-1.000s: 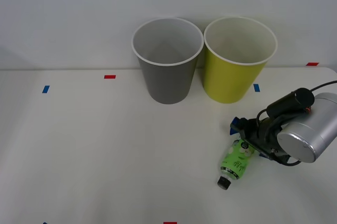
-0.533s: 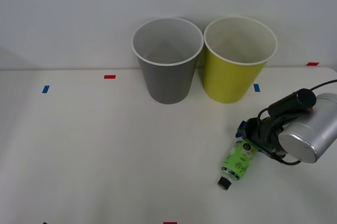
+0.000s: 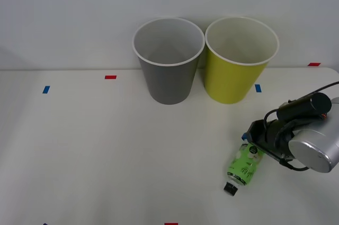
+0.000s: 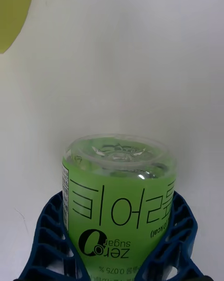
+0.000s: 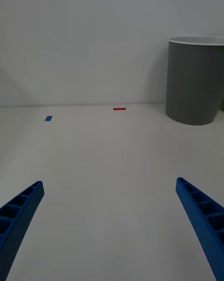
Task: Put cans in the gray bin and PET bottles in the light green bin.
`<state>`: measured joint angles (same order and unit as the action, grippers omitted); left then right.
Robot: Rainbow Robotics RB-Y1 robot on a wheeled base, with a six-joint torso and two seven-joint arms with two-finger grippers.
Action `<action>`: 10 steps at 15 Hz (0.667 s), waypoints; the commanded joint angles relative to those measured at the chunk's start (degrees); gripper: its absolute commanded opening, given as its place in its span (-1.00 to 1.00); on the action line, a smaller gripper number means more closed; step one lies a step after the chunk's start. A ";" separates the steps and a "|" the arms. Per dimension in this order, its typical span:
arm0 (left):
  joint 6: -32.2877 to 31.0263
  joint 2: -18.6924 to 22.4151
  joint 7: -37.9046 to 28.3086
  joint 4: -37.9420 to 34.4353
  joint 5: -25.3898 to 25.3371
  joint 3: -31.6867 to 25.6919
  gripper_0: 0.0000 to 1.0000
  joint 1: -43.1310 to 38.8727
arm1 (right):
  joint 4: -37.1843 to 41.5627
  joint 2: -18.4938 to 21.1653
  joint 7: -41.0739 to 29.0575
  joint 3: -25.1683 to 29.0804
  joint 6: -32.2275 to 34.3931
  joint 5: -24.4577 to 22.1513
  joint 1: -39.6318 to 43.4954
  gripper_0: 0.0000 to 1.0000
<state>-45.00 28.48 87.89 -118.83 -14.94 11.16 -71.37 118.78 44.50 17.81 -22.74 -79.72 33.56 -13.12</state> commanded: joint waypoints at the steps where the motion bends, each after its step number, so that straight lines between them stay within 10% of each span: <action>1: 0.00 0.00 0.00 0.00 0.00 0.00 0.95 0.00 | 5.41 -4.25 9.96 7.54 -6.42 -2.62 3.89 -1.00; 10: 0.00 0.00 0.00 0.00 0.00 0.00 0.95 0.00 | 22.37 -15.59 45.20 20.72 -4.22 -15.28 16.28 -1.00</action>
<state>-45.00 28.48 87.89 -118.83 -14.94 11.16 -71.37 138.16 30.77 59.00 -4.08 -85.08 20.59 0.79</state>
